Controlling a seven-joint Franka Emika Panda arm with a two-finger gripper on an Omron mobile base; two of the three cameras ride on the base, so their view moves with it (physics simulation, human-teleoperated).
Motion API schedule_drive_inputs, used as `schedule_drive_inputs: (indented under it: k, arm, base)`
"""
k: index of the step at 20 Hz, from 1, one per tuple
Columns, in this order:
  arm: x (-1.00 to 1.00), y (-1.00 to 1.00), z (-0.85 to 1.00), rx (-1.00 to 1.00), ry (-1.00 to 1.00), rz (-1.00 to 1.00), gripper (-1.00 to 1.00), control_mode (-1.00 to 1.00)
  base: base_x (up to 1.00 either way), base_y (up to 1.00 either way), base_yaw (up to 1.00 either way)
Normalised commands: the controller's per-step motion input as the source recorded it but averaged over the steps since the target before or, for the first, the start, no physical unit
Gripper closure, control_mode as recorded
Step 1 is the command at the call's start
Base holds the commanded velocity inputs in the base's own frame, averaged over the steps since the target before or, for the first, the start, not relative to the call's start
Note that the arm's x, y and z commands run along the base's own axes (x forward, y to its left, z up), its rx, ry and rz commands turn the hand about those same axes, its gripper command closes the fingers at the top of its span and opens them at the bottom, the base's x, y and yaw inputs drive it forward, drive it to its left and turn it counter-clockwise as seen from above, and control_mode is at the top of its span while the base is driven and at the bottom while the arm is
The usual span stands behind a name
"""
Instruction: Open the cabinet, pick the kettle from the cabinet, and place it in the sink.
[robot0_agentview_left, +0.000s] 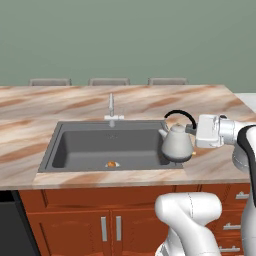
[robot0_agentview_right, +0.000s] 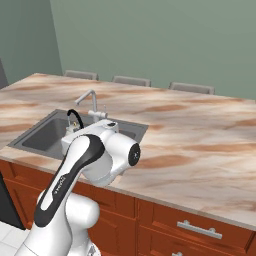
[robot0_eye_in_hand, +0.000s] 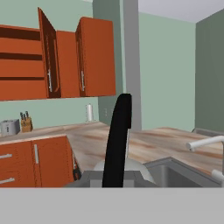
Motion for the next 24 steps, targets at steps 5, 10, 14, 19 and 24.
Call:
schedule_drive_inputs:
  k: [5, 10, 14, 19, 24]
  arm:
    - [0.00, 0.00, 0.00, 0.00, 0.00, 0.00, 1.00, -1.00]
    - [0.00, 0.00, 0.00, 0.00, 0.00, 0.00, 1.00, -1.00]
    - [0.00, 0.00, 0.00, 0.00, 0.00, 0.00, 1.00, -1.00]
    - [0.13, 0.03, -0.03, -0.04, 0.01, -0.03, 1.00, -1.00]
    - [0.29, 0.02, -0.04, -0.05, 0.13, 0.00, 1.00, -1.00]
  base:
    - [0.00, 0.00, 0.00]
    - [0.00, 0.00, 0.00]
    - [0.00, 0.00, 0.00]
    - [0.00, 0.00, 0.00]
    - [0.00, 0.00, 0.00]
